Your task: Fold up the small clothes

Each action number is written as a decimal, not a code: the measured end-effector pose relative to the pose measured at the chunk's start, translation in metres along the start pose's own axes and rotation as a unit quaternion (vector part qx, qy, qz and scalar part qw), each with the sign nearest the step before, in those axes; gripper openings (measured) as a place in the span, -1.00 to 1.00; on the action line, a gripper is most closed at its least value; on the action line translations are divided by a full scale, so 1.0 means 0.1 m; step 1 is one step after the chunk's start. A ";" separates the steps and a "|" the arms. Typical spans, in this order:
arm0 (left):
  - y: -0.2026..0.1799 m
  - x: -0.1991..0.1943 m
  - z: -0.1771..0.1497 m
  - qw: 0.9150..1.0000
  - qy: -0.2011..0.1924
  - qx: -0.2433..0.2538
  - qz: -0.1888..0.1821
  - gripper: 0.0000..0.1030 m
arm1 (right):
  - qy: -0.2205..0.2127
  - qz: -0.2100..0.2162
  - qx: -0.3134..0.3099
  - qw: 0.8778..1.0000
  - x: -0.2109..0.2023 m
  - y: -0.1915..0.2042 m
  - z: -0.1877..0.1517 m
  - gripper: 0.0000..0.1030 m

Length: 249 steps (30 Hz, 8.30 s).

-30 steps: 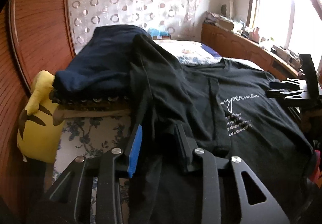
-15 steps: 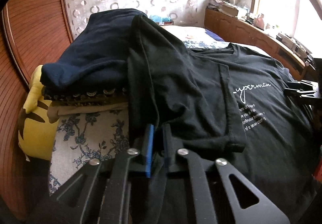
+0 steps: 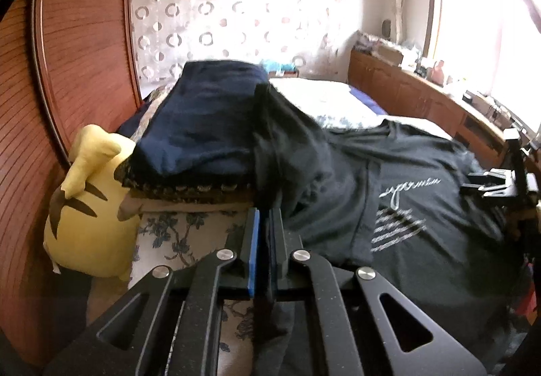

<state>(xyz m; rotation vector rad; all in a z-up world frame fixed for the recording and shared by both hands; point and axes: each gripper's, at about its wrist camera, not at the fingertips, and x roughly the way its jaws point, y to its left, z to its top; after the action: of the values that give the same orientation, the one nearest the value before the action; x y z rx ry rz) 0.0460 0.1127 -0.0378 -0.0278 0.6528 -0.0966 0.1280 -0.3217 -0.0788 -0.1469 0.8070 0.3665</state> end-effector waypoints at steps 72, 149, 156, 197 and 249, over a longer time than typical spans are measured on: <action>-1.40 0.27 -0.22 0.992 0.019 0.066 -0.103 0.72 | -0.010 0.005 0.198 0.980 -0.55 -1.67 -0.71 -0.11; -1.37 0.38 -0.31 0.993 0.030 0.053 -0.100 0.72 | -0.062 0.046 -0.037 0.996 -0.15 -0.24 0.64 -0.92; -1.37 0.38 -0.31 0.993 0.029 0.050 -0.101 0.72 | -0.072 0.057 -0.048 0.995 -0.03 -0.02 0.95 -0.77; -1.38 0.38 -0.33 0.994 0.028 0.047 -0.099 0.72 | -0.007 0.052 -0.073 0.996 -0.31 0.28 -0.32 -0.55; -0.34 0.59 0.45 1.000 -0.005 0.023 0.011 0.72 | -0.008 -0.078 0.031 0.996 0.88 -0.72 0.98 -0.87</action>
<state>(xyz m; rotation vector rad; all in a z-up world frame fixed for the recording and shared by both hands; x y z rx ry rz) 0.1173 0.0731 -0.0356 0.0226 0.6399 -0.0909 0.2767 -0.3395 -0.0762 -0.1480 0.7847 0.1947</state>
